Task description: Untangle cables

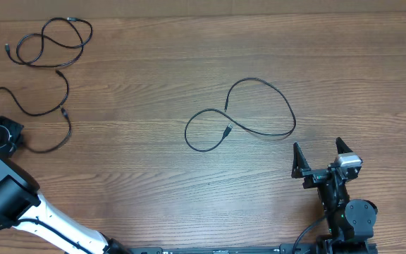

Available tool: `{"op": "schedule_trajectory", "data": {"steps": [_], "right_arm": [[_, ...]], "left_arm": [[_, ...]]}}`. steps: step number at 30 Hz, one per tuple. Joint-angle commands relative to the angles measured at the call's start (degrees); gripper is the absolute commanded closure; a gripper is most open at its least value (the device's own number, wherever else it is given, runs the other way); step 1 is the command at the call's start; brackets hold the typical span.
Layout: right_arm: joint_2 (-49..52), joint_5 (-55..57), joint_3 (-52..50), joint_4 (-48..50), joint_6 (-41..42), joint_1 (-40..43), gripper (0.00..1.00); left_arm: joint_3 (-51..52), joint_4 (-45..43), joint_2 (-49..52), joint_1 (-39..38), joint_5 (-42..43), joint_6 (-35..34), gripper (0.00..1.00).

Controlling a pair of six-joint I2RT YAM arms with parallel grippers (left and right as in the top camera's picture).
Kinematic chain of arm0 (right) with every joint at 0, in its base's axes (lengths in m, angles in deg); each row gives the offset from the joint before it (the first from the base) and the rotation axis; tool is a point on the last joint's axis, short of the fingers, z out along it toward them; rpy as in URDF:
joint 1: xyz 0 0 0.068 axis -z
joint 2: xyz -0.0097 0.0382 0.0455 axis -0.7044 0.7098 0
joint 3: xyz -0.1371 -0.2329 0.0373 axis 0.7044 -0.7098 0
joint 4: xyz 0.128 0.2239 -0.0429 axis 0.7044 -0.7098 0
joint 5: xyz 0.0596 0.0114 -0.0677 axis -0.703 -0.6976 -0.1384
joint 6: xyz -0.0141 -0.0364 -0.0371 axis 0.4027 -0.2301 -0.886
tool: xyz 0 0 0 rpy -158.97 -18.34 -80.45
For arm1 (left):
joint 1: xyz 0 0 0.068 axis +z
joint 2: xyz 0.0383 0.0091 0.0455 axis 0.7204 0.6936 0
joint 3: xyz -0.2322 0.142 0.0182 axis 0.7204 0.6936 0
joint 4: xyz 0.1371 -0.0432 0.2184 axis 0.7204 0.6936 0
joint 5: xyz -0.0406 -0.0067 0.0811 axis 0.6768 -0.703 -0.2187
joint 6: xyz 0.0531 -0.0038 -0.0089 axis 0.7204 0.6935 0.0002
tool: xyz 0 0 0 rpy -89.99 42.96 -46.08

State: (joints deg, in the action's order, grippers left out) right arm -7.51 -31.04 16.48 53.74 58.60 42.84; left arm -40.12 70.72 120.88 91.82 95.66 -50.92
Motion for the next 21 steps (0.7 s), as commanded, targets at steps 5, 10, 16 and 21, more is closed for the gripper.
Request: {"op": "schedule_trajectory", "data": {"steps": [5,10,16,21], "right_arm": [[-0.39,-0.11,-0.59,0.2,-0.11,-0.26,0.0],[-0.39,-0.11,-0.59,0.2,-0.11,-0.26,0.0],[-0.39,-0.11,-0.59,0.2,-0.11,-0.26,0.0],[-0.39,-0.11,-0.59,0.2,-0.11,-0.26,0.0]], "left_arm": [[-2.03,-3.08,0.85,-0.26,21.99,-20.74,0.96],[-2.03,-4.09,0.85,-0.26,25.92,-21.2,0.96],[-2.03,-6.05,0.85,0.15,32.87,-21.24,0.96],[-2.03,-6.71,0.85,0.15,29.22,-21.16,0.62]]}}
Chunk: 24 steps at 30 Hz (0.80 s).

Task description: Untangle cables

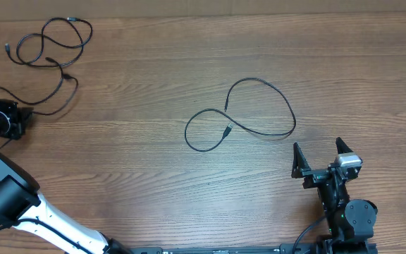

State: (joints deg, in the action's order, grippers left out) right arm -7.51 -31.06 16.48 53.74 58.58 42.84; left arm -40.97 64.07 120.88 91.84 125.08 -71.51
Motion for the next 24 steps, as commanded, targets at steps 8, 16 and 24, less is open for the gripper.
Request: {"op": "schedule_trajectory", "data": {"steps": [8,16,24], "right_arm": [[-0.39,-0.09,-0.59,0.2,-0.09,-0.26,0.0],[-0.39,-0.09,-0.59,0.2,-0.09,-0.26,0.0],[-0.39,-0.09,-0.59,0.2,-0.09,-0.26,0.0]], "left_arm": [[-1.79,-4.15,0.83,0.07,2.51,5.75,0.22],[-12.0,5.16,-0.55,-3.19,-10.08,15.37,0.21],[-17.81,8.15,-1.7,-11.65,-20.06,28.06,0.21]]}}
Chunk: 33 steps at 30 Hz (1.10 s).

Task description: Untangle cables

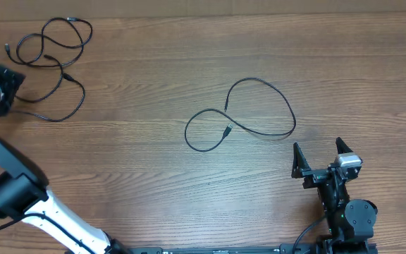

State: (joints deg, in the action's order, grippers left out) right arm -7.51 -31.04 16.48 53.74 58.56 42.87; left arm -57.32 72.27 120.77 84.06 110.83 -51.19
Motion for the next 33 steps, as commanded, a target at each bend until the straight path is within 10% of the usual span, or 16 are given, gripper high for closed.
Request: {"op": "schedule_trajectory", "data": {"steps": [1,10,16,33], "right_arm": [[-0.39,-0.11,-0.59,0.2,-0.07,-0.28,0.0],[-0.39,-0.11,-0.59,0.2,-0.07,-0.28,0.0],[-0.39,-0.11,-0.59,0.2,-0.07,-0.28,0.0],[-0.39,-0.11,-0.59,0.2,-0.07,-0.28,0.0]], "left_arm": [[-1.29,-0.37,-1.33,-4.98,-7.72,8.37,0.23],[-0.57,-7.37,5.31,-14.51,-22.8,11.76,0.41],[-0.57,-11.02,8.9,-13.62,-24.63,7.98,0.96],[-0.57,-10.03,14.53,-12.02,-23.8,9.16,0.96]]}}
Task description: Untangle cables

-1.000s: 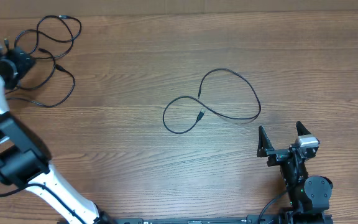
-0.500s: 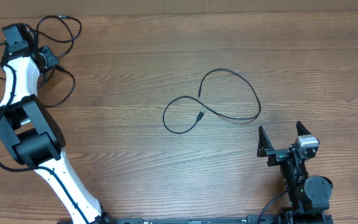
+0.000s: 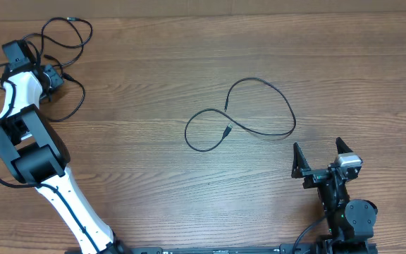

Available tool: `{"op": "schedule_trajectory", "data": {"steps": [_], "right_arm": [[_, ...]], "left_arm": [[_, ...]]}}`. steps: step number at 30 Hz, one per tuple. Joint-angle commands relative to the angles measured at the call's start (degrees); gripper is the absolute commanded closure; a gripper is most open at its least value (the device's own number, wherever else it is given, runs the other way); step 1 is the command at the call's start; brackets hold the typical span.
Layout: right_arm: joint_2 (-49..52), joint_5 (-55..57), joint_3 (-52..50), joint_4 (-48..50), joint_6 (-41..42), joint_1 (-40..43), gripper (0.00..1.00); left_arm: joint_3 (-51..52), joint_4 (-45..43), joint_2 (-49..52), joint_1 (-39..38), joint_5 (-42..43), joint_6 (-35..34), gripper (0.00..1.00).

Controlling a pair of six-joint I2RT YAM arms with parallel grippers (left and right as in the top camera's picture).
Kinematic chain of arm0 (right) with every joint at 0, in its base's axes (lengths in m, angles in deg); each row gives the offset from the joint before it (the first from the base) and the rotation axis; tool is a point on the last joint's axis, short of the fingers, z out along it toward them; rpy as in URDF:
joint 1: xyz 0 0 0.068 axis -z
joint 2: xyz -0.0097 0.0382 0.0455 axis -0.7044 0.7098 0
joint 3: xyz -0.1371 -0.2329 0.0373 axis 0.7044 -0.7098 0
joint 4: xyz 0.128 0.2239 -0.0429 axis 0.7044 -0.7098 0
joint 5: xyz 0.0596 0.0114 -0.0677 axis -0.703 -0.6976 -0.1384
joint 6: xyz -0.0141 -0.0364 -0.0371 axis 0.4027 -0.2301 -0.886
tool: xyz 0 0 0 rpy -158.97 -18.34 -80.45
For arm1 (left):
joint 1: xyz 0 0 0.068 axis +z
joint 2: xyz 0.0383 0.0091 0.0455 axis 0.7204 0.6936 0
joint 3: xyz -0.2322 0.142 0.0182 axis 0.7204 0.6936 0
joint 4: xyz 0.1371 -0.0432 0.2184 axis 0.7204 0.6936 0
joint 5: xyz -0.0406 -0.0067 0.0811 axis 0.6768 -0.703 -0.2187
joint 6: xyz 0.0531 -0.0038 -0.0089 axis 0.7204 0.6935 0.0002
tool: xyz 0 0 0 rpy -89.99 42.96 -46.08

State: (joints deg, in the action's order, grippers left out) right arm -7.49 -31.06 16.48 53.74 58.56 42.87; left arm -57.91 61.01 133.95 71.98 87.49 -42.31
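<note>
A black cable lies in tangled loops at the far left corner of the wooden table; one strand curves down to a loop. My left gripper sits in this bundle, right beside the strand, and appears shut on it. A second black cable lies alone mid-table in a figure-eight loop with its plug end inside. My right gripper stands open near the front right, just below that cable and touching nothing.
The left arm stretches from the front edge up along the left side. A thin cable loop shows at the left edge beside it. The table's far edge runs just behind the tangled bundle.
My left gripper has moved from the left edge rightward and slightly farther back, into the tangled bundle. The strand's lower loop has shifted a little. The right arm and the middle cable are unchanged.
The left gripper was low at the left edge with the strand stretched down toward it. It then stood farther back at each moment, the strand bunching nearer the bundle. Now it rests beside the bundle. The right gripper stayed open and still.
</note>
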Motion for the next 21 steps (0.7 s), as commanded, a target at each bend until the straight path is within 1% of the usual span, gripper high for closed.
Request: {"op": "schedule_trajectory", "data": {"steps": [1,7,12,13,21], "right_arm": [[-0.42,-0.09,-0.59,0.2,-0.07,-0.28,0.0],[-0.42,-0.09,-0.59,0.2,-0.07,-0.28,0.0],[-0.42,-0.09,-0.59,0.2,-0.07,-0.28,0.0],[-0.42,-0.09,-0.59,0.2,-0.07,-0.28,0.0],[-0.42,-0.09,-0.59,0.2,-0.07,-0.28,0.0]], "left_arm": [[0.02,1.53,1.36,0.11,-0.46,0.55,0.96],[0.0,7.52,1.33,0.74,-0.92,3.23,0.96],[0.0,13.55,1.31,1.92,-0.92,3.17,0.96],[0.0,16.04,1.31,2.6,-0.94,3.17,0.96],[0.0,25.07,1.31,5.31,-0.98,2.99,0.96]]}}
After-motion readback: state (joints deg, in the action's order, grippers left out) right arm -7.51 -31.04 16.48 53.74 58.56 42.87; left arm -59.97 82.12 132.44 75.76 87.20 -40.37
